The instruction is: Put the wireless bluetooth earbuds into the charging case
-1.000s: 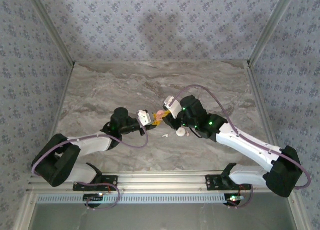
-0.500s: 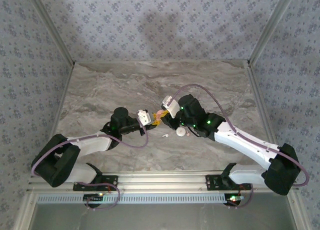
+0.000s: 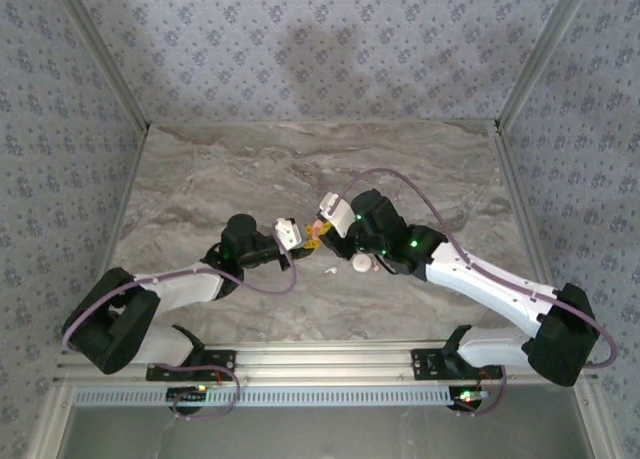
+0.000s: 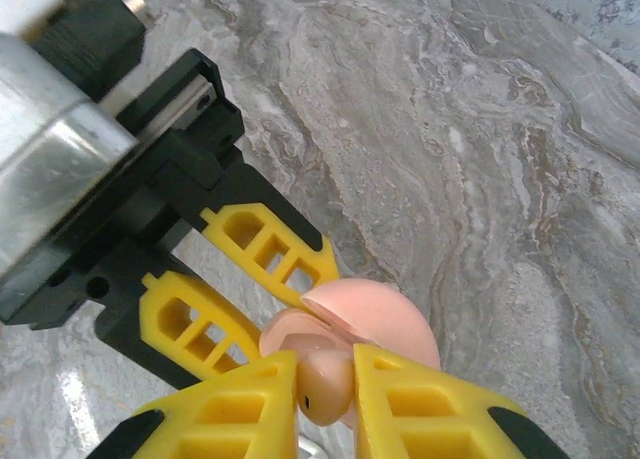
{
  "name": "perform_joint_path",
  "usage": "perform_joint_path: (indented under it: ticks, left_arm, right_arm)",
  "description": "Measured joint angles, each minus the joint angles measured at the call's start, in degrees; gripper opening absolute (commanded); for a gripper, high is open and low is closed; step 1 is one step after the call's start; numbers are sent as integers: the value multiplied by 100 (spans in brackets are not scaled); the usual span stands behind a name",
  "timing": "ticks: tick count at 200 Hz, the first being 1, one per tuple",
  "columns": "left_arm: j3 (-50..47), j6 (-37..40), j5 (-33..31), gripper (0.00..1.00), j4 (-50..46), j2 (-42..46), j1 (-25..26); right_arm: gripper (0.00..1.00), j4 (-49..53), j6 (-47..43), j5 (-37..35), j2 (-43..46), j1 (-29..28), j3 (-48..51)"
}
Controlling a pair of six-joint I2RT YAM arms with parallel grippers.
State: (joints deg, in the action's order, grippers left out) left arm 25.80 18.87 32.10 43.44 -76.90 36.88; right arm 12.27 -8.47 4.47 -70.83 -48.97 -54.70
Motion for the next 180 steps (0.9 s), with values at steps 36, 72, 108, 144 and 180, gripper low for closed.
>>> perform_joint_path:
  ticks: [36, 72, 108, 144, 180]
  left_arm:
    - [0, -9, -44, 12, -26, 52, 0]
    - [0, -7, -66, 12, -42, 70, 0]
    - [0, -9, -66, 12, -42, 70, 0]
    - [0, -15, -92, 12, -44, 74, 0]
    - [0, -76, -192, 12, -125, 125, 0]
  right_arm:
    - [19, 0, -22, -190, -15, -48, 0]
    - [19, -2, -44, -271, -15, -76, 0]
    - [19, 0, -85, -380, -15, -162, 0]
    - [19, 24, -149, -555, -87, -264, -59]
    - [19, 22, -142, -647, -129, -284, -74]
